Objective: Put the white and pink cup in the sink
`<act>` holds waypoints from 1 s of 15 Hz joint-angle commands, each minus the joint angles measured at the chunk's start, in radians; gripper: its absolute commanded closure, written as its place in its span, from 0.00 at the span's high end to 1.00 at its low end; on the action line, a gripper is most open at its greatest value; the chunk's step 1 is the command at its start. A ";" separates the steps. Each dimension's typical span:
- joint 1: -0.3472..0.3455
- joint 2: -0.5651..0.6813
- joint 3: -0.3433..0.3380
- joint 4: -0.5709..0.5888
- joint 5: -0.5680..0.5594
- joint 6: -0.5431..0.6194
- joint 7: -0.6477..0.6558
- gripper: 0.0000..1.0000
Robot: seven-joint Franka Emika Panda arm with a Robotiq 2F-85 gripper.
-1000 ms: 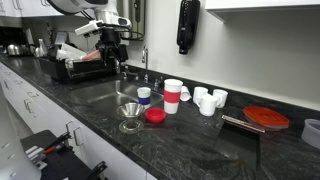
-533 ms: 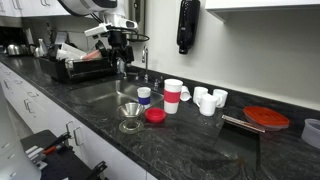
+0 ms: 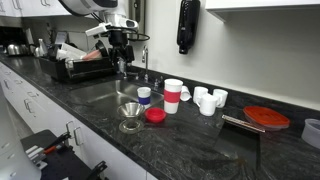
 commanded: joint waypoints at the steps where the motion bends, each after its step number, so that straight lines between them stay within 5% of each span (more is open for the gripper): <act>1: -0.036 0.090 -0.014 0.095 0.007 0.056 0.085 1.00; 10: -0.080 0.459 -0.104 0.478 -0.083 0.198 0.183 1.00; 15: -0.065 0.501 -0.155 0.557 -0.113 0.172 0.297 1.00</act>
